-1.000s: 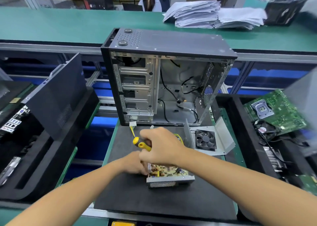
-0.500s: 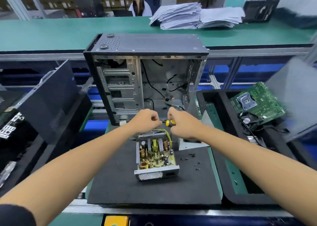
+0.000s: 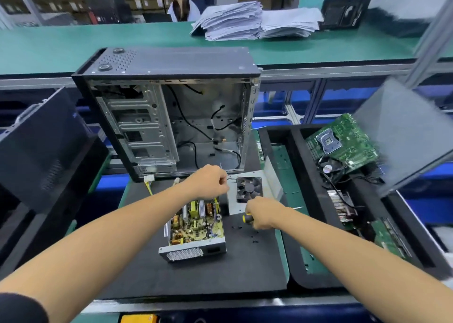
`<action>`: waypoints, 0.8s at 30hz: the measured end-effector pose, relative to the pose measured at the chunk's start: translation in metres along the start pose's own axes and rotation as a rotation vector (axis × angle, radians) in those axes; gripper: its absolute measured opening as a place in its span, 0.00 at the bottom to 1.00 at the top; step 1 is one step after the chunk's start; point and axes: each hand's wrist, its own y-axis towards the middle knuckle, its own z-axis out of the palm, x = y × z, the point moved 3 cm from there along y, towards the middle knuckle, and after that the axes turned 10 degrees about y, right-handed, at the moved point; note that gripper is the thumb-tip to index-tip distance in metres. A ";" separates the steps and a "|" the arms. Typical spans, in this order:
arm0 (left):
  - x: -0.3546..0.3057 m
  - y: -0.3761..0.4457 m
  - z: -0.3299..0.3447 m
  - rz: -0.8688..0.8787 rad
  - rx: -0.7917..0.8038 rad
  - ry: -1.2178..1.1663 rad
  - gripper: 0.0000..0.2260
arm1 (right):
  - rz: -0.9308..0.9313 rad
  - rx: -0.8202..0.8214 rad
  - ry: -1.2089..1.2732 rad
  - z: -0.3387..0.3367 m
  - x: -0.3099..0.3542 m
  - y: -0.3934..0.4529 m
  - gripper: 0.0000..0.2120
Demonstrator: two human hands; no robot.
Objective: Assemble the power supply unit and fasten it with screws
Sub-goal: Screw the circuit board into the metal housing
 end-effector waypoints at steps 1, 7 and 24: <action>0.000 0.001 0.000 -0.004 -0.004 -0.001 0.10 | -0.014 0.010 -0.021 0.002 0.000 0.001 0.14; 0.006 0.003 0.009 -0.046 -0.008 -0.024 0.10 | -0.099 0.097 -0.134 0.018 0.003 0.011 0.16; 0.032 -0.002 -0.003 -0.059 -0.001 -0.152 0.05 | -0.157 0.120 0.232 -0.068 0.026 0.003 0.14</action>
